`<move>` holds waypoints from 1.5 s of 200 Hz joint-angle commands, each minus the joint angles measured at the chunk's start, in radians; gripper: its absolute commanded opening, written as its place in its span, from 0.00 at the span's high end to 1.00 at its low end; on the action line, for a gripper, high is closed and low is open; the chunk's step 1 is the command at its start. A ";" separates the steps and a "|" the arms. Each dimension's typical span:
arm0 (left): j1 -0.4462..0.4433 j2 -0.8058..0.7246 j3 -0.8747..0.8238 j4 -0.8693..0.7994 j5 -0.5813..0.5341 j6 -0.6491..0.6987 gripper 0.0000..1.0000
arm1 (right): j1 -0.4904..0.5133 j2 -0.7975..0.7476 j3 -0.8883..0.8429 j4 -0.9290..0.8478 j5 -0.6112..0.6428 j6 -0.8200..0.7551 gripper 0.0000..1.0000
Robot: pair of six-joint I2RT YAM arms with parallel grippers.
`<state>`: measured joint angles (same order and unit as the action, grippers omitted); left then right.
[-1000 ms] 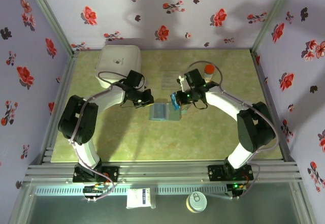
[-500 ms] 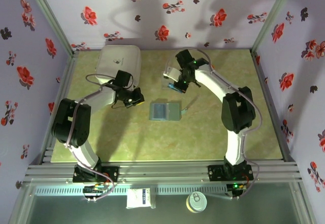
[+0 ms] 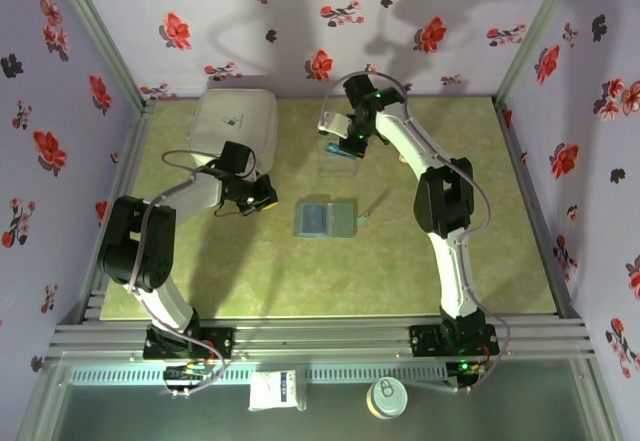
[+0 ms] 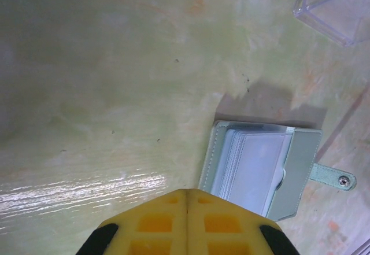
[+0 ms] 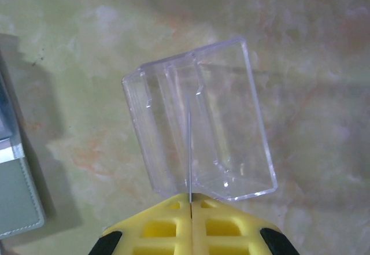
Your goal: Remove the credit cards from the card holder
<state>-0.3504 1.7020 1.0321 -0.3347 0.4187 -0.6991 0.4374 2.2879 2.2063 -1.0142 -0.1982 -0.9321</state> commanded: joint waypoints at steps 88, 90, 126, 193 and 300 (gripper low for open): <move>0.014 -0.022 -0.041 -0.017 0.005 0.009 0.95 | -0.009 0.142 0.144 -0.141 -0.104 -0.123 1.00; 0.014 -0.022 -0.043 -0.017 0.005 0.008 0.95 | -0.009 0.144 0.144 -0.144 -0.104 -0.124 1.00; 0.015 -0.028 -0.058 -0.013 0.003 0.002 0.95 | -0.009 0.170 0.154 -0.183 -0.108 -0.140 1.00; 0.015 -0.044 -0.075 -0.008 0.002 -0.005 0.96 | -0.008 0.190 0.169 -0.268 -0.151 -0.165 1.00; 0.014 -0.047 -0.083 0.005 0.009 -0.019 0.96 | 0.003 0.212 0.181 -0.296 -0.159 -0.155 0.82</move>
<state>-0.3431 1.6798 0.9527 -0.3260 0.4191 -0.7040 0.4374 2.4821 2.3501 -1.2743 -0.3485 -1.0782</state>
